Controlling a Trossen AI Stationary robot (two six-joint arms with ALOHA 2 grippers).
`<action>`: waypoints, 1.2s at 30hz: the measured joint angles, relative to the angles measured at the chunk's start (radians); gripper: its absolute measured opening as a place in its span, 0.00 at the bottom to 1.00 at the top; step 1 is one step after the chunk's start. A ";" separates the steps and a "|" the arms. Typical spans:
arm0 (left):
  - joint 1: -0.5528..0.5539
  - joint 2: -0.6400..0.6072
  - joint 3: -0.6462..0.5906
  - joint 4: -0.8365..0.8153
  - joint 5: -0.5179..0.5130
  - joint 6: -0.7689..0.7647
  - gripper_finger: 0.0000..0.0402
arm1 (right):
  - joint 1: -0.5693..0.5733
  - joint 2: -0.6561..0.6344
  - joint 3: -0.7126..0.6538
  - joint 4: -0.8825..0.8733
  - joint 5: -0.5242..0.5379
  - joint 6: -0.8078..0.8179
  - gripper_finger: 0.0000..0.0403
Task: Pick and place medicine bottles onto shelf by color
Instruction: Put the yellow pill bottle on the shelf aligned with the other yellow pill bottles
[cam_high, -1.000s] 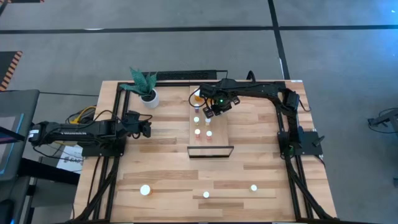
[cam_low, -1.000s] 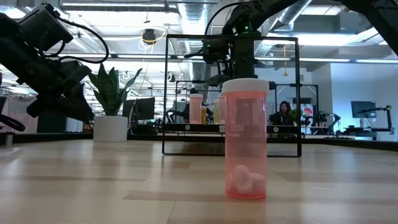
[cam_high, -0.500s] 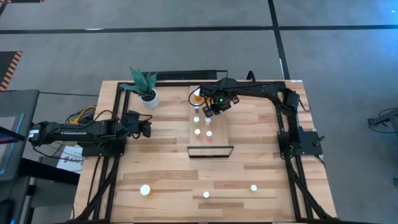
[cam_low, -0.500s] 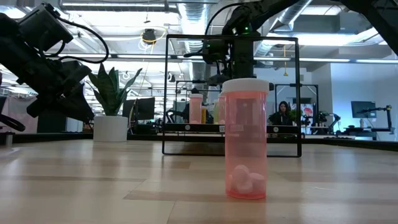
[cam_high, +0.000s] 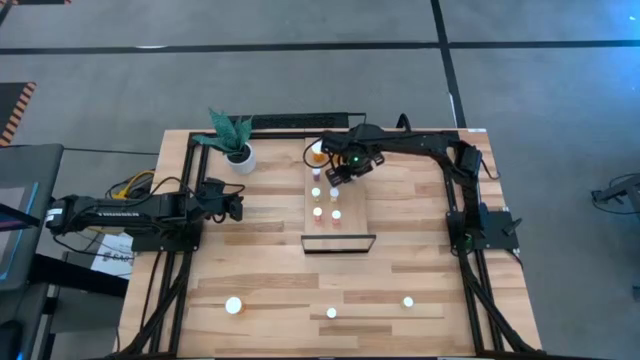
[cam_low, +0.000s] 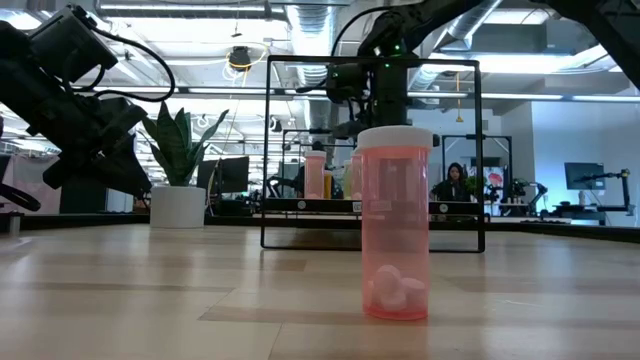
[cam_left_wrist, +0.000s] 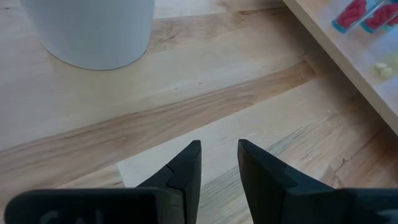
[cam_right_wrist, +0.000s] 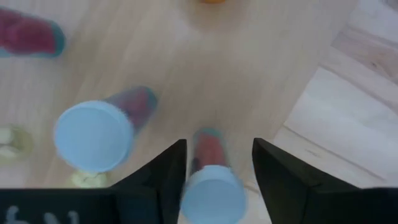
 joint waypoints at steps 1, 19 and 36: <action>0.000 0.000 0.000 0.000 0.000 0.000 0.23 | 0.000 0.000 0.000 -0.002 0.002 0.000 0.52; 0.000 0.000 0.000 0.000 0.000 0.000 0.23 | -0.006 -0.002 0.000 -0.023 -0.015 0.046 0.63; 0.000 0.000 0.000 0.000 0.000 0.000 0.23 | -0.027 -0.004 0.131 -0.094 0.088 0.027 0.63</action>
